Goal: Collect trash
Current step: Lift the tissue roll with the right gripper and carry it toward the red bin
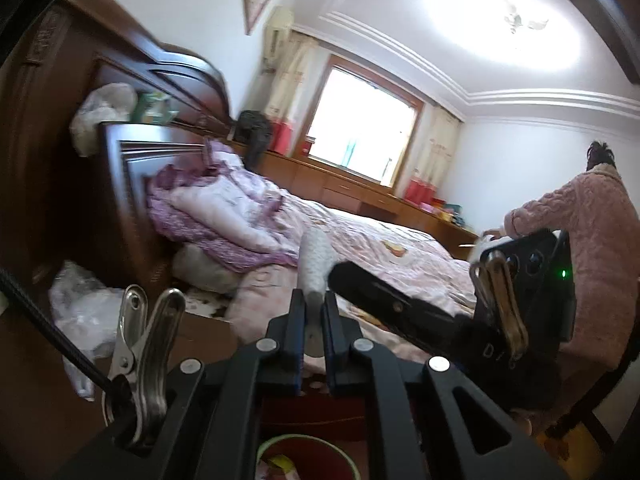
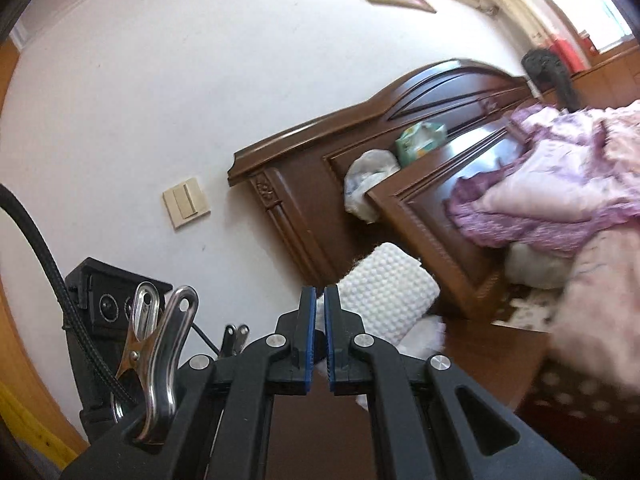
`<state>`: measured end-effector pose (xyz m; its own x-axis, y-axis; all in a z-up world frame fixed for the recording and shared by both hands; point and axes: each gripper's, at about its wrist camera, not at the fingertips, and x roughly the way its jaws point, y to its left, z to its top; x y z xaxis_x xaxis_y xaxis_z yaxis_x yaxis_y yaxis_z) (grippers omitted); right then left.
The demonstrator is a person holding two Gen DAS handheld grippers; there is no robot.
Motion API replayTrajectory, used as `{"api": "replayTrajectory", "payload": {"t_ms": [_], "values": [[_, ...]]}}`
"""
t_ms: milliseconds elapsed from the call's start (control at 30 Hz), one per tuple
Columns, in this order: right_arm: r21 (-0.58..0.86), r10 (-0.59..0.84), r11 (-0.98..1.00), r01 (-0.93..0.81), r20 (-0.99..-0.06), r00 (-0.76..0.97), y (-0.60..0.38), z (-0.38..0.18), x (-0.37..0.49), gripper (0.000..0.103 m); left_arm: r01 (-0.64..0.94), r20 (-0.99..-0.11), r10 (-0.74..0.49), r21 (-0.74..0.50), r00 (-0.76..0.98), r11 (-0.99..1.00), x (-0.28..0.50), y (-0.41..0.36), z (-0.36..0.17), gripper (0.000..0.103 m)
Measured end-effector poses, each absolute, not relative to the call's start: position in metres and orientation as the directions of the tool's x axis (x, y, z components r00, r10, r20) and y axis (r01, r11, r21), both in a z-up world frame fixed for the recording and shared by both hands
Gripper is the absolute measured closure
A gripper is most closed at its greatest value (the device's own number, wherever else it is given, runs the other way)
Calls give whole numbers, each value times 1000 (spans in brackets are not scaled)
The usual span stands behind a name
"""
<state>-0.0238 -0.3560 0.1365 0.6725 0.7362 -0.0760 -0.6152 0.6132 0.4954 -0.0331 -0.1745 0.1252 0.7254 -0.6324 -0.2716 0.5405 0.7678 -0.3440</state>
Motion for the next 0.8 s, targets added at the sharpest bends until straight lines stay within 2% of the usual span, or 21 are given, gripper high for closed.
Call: {"api": "replayTrajectory", "payload": {"t_ms": [133, 333, 567, 800], "values": [[477, 684, 671, -568, -102, 722, -388, 135, -53, 97, 595, -277, -692, -361, 667, 718, -37, -199, 128, 95], [431, 603, 753, -497, -154, 782, -426, 129, -87, 98, 649, -337, -726, -327, 599, 687, -50, -247, 113, 95], [501, 549, 757, -419, -140, 824, -482, 102, -111, 98, 650, -456, -737, -365, 499, 666, -54, -294, 69, 95], [631, 526, 723, -282, -238, 816, -518, 29, -102, 98, 598, -551, -714, -417, 433, 685, -54, -324, 13, 95]]}}
